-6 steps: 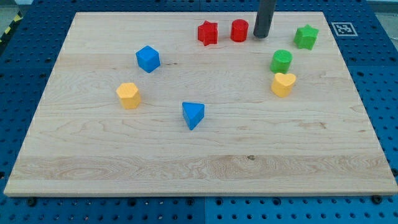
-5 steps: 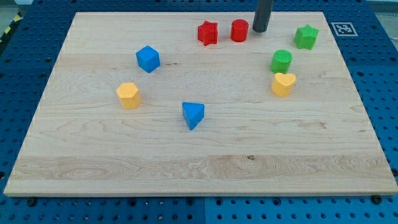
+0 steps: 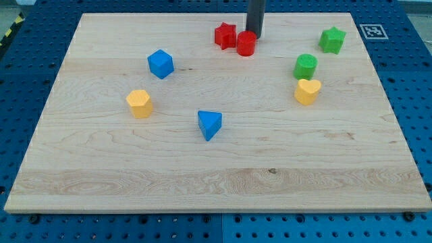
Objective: Move the red circle below the red star
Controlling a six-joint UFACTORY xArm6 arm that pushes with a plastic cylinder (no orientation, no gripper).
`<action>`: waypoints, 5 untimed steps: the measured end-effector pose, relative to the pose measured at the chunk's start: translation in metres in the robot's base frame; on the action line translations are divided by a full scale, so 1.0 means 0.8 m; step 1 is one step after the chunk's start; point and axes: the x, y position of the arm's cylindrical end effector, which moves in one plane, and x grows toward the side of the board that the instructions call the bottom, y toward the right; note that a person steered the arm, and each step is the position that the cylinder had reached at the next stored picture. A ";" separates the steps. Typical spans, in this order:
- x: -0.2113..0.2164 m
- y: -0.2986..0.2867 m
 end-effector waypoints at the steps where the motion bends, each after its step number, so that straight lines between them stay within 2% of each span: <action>1: 0.023 -0.012; 5: 0.086 -0.047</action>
